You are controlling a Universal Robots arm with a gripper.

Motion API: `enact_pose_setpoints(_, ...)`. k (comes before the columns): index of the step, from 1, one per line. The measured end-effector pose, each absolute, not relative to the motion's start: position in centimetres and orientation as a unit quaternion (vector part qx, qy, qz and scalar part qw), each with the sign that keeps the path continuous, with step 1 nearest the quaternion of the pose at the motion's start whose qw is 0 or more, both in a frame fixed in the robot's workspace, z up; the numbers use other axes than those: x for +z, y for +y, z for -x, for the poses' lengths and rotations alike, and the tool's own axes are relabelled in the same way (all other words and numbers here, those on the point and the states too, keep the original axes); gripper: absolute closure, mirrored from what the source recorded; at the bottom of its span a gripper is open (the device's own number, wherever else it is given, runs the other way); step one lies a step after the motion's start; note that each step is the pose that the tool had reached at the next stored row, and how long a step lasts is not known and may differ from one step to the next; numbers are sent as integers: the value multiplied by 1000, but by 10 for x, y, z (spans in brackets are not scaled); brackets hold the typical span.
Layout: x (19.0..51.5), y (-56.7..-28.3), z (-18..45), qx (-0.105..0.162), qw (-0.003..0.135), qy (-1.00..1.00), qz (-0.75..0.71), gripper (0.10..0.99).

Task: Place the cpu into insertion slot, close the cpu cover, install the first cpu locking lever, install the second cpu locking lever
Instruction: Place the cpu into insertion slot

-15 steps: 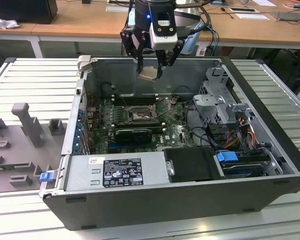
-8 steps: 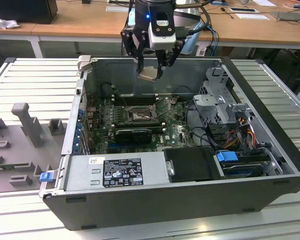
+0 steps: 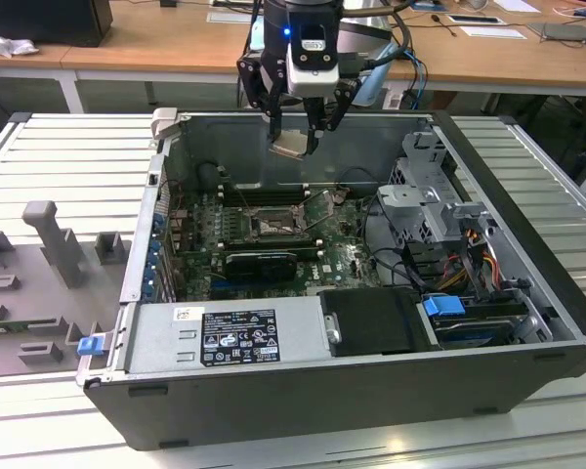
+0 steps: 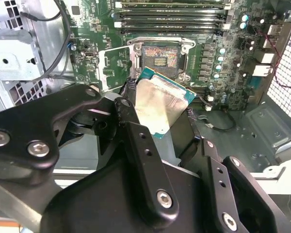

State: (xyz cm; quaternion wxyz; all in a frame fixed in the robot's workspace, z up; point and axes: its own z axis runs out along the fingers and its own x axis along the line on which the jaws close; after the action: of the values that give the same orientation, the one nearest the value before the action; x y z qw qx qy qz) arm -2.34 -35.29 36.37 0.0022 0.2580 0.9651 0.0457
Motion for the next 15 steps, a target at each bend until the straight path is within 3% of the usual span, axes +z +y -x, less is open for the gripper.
enact_pose_setpoints(15, 364, -353, 23, 46, 4, 956, -290, 561)
